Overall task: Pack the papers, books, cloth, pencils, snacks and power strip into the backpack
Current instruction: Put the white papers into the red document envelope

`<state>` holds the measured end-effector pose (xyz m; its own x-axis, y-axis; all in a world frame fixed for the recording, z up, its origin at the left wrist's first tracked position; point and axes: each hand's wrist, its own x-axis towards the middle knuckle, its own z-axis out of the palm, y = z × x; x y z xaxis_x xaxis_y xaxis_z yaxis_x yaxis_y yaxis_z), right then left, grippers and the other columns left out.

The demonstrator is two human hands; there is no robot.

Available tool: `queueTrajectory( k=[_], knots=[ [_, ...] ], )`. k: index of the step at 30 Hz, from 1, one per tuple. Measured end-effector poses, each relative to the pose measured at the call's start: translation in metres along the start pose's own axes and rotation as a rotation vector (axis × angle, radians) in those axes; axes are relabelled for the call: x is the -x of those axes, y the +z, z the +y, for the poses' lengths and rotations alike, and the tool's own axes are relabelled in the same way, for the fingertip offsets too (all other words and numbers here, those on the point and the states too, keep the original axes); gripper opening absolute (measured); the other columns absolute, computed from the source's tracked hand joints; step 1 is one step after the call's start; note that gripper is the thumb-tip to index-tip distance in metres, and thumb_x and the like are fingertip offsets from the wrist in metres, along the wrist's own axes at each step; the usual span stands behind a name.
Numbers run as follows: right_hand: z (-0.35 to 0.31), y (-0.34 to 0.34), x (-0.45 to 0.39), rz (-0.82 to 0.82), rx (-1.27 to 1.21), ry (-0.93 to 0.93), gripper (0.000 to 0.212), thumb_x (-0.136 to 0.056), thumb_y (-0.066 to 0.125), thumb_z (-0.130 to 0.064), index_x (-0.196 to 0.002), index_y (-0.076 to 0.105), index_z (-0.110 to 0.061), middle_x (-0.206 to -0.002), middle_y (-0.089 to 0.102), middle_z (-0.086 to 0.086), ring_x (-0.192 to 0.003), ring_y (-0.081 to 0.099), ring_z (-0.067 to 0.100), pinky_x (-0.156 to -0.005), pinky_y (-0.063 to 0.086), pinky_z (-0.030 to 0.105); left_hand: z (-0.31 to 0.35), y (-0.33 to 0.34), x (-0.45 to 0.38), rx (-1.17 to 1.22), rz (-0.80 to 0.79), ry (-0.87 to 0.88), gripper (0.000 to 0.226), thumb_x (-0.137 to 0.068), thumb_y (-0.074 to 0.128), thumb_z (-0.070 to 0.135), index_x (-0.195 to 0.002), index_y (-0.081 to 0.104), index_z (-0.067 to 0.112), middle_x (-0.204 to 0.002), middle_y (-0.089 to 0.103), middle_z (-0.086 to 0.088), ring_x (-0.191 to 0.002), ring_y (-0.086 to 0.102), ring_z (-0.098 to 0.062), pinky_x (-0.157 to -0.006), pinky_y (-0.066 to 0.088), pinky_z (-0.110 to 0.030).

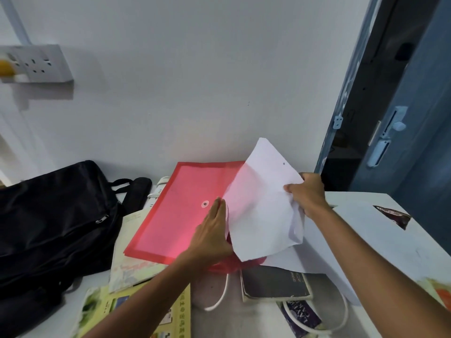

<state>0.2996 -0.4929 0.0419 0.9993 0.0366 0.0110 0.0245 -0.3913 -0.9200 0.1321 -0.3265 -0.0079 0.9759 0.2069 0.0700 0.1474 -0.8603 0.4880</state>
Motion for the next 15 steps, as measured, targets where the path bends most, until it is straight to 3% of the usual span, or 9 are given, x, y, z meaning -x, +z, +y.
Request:
queueTrajectory(
  k=[4,9,13,15],
  knots=[
    [0.004,0.018,0.009,0.088,0.032,-0.094,0.008,-0.077,0.057,0.002,-0.083,0.06,0.007,-0.076,0.059,0.008,-0.069,0.053,0.024,-0.062,0.045,0.031,-0.006,-0.01,0.002,-0.012,-0.082,0.056,0.104,-0.085,0.068,0.027,-0.151,-0.012,0.013,-0.16,-0.012,0.004,-0.147,-0.009,-0.013,-0.108,-0.002,-0.021],
    [0.009,0.026,0.008,0.118,0.033,-0.134,0.008,-0.081,0.053,0.001,-0.083,0.06,0.004,-0.078,0.06,0.01,-0.069,0.054,0.024,-0.063,0.044,0.028,-0.013,-0.021,0.001,0.02,-0.214,0.048,0.093,-0.087,0.056,0.009,-0.152,-0.011,0.014,-0.159,-0.015,0.004,-0.147,-0.01,-0.01,-0.108,-0.001,-0.016],
    [0.009,0.028,0.011,-0.15,-0.094,0.056,0.014,-0.079,0.062,-0.002,-0.09,0.063,0.006,-0.083,0.066,0.013,-0.073,0.061,0.027,-0.063,0.046,0.029,-0.012,-0.022,0.0,0.087,-0.189,0.02,0.084,-0.091,0.05,0.006,-0.152,-0.008,0.013,-0.161,-0.01,0.001,-0.147,-0.008,-0.012,-0.11,0.0,-0.017],
    [0.004,0.016,0.009,-0.312,-0.034,0.092,0.022,-0.077,0.069,-0.001,-0.097,0.063,0.003,-0.088,0.068,0.012,-0.077,0.065,0.027,-0.068,0.05,0.031,-0.013,-0.021,0.001,0.103,-0.174,0.012,0.084,-0.092,0.052,0.009,-0.151,-0.008,0.014,-0.161,-0.008,0.003,-0.147,-0.007,-0.014,-0.113,0.003,-0.021]
  ],
)
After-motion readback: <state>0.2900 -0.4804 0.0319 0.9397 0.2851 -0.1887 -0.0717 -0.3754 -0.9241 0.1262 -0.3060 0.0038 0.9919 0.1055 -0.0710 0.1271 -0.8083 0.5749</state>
